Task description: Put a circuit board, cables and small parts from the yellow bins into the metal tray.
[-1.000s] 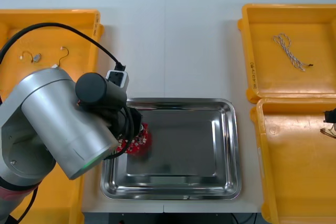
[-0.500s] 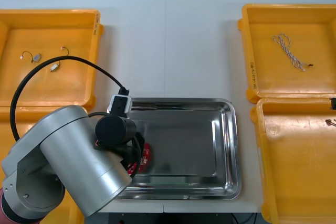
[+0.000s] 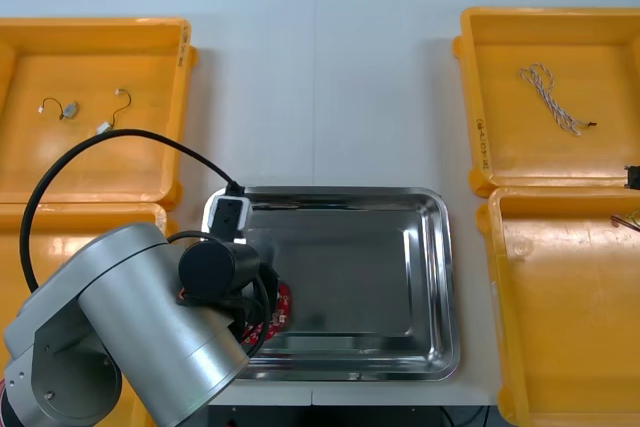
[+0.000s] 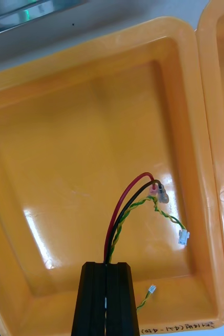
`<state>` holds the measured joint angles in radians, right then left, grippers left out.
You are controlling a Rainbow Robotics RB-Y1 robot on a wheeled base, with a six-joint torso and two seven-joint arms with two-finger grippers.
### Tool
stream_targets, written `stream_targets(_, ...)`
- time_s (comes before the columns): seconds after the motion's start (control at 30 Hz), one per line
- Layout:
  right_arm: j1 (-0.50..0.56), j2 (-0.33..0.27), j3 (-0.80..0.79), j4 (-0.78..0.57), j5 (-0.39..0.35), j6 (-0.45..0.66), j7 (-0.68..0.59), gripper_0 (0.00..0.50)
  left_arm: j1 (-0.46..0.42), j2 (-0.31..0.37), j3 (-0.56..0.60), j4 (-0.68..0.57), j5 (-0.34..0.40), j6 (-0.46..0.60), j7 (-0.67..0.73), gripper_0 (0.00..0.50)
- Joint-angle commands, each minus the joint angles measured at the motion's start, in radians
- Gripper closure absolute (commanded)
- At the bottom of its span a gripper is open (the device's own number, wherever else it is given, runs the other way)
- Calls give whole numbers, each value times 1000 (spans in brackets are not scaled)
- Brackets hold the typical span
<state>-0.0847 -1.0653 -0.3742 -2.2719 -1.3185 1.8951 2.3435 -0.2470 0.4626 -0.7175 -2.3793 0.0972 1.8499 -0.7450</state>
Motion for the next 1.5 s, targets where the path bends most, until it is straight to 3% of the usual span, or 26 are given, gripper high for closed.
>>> stream_targets(0.03,-30,-33,12,2,-15,-5,-41,500,29,-19,-34,-27,-11,-21,95,500)
stream_targets(0.37,-30,-33,17,2,-18,-5,-47,500,40,-21,-57,69,-59,-146,104,500)
stream_targets(0.9,-29,-33,29,2,-19,-5,-67,500,41,-21,-71,65,-50,-155,121,497)
stream_targets(0.97,-29,-33,32,2,-21,-7,-67,500,41,-21,-71,65,-50,-158,125,400)
stream_targets(1.0,-30,-33,32,2,-21,-7,-70,500,43,-21,-71,65,-50,-159,128,258)
stream_targets(1.03,-30,-33,32,2,-21,-7,-70,500,43,-21,-71,66,-50,-163,130,190)
stream_targets(1.07,-29,-33,32,2,-22,-7,-72,500,43,-21,-71,65,-50,-169,134,78)
stream_targets(1.1,-30,-33,32,2,-22,-7,-73,500,43,-21,-71,66,-50,-170,136,39)
stream_targets(1.17,-29,-33,32,2,-24,-7,-73,500,43,-21,-71,65,-50,-175,142,0)
stream_targets(1.5,-32,-33,32,2,-25,-8,-76,500,43,-21,-74,65,-45,-179,157,0)
